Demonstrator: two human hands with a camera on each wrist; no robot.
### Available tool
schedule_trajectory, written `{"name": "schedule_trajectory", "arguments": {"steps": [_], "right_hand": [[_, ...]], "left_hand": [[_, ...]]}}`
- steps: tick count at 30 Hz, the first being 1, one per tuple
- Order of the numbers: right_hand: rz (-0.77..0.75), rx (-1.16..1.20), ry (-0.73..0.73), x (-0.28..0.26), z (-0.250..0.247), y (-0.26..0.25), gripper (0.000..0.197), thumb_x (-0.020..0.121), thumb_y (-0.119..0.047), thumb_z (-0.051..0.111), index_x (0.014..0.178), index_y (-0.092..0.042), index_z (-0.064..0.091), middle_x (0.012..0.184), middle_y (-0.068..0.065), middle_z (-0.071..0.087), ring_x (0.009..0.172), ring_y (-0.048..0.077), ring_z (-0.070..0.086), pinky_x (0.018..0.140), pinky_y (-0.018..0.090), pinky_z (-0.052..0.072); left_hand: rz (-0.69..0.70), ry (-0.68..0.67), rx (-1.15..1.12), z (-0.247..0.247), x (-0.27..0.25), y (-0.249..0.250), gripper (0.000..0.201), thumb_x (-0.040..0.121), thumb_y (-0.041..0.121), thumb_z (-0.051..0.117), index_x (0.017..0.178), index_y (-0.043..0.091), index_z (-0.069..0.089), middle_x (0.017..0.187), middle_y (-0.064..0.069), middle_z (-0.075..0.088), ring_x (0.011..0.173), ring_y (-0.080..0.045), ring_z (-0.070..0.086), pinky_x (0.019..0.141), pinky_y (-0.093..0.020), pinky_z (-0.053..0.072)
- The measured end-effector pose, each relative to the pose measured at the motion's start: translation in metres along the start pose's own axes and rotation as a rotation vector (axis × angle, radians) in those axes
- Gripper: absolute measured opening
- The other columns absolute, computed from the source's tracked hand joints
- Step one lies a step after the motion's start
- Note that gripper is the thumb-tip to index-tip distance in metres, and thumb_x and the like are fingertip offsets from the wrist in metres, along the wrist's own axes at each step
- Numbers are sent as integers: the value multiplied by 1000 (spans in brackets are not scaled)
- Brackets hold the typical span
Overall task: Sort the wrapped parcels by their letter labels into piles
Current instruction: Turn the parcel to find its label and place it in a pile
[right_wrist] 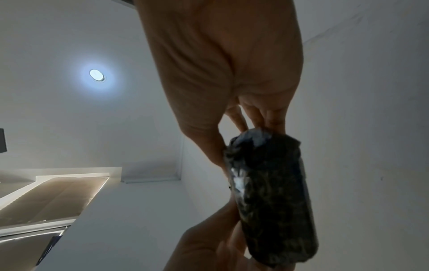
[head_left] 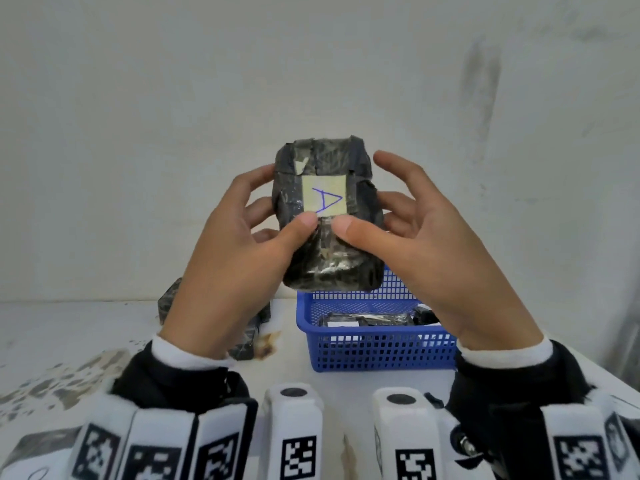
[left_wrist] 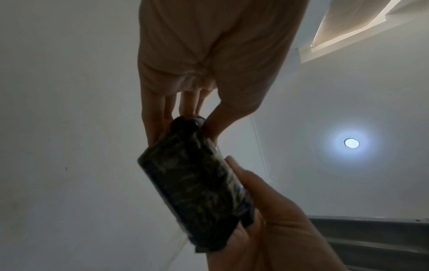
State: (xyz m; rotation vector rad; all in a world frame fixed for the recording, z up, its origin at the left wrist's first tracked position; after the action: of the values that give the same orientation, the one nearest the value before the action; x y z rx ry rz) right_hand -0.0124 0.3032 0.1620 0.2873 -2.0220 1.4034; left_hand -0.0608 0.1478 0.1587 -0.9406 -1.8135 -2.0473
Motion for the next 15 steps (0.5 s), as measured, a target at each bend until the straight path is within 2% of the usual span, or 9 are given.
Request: {"name": "schedule_trajectory", "arguments": {"steps": [3,6,7,9,10,11,12,14,15], "right_hand": [[9,-12,6,0,2,2,81,76,-33,80,146,-36,40,117,-6,72,102,12,72,95,42,56],[10,-1,13,0,1,-2,66,85,-33,77,143,-37,46,107,-6,75,98,17,73,92,43,58],[9,0,10,-1,1,-3,61,87,-31,75,141,-37,47,105,-5,76,97,18,73,92,44,58],[5,-15,3,-1,2,-5,55,88,-32,74,137,-40,50,101,-4,77,96,21,73,93,46,57],[7,-25,7,-1,2,-5,52,87,-36,73,134,-42,52,99,-3,77,95,24,73,93,47,56],[9,-35,12,-2,2,-5,50,86,-40,73,132,-43,53,97,-2,77,94,26,72,93,47,56],[9,-47,15,-1,2,-5,48,86,-41,73,130,-42,54,95,-3,77,92,27,72,93,47,56],[10,-78,17,-1,1,-5,46,86,-39,72,130,-39,57,91,-5,77,90,30,70,91,44,56],[15,-90,17,-1,1,-5,46,86,-41,72,130,-39,57,90,-6,77,89,29,70,90,41,56]], "left_hand": [[19,7,42,-2,1,1,44,86,23,69,128,30,57,108,13,73,86,-22,74,84,-48,58],[28,-3,78,-2,1,1,35,87,19,69,121,28,64,108,14,73,87,-28,73,85,-50,57],[26,1,80,-3,2,0,33,86,20,70,117,29,65,105,14,73,86,-28,73,83,-47,58],[38,-2,91,-5,3,-1,28,85,22,71,111,31,67,96,15,75,75,-19,72,71,-29,59],[42,-11,98,-5,3,-1,27,84,22,71,109,31,67,93,16,75,67,-12,69,61,-18,54],[41,-16,105,-5,3,0,27,84,22,72,108,32,68,91,16,75,63,-7,65,54,-12,48],[39,-17,115,-5,3,0,27,83,24,73,107,34,68,90,16,75,62,-6,65,54,-12,47],[32,-8,128,-5,2,0,22,81,34,76,101,39,69,90,16,75,71,-12,70,62,-20,53],[30,2,130,-6,2,1,18,80,37,76,97,41,70,89,17,74,73,-13,71,62,-20,53]]}}
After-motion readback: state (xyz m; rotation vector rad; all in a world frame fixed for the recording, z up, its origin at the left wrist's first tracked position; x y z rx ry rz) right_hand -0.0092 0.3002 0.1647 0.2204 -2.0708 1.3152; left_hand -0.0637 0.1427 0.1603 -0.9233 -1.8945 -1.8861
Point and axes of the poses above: each hand's wrist, its own x-axis towards the middle knuckle, its own z-axis out of the palm, y = z × x, the point moved 9 cm from there along x, towards the middle knuckle
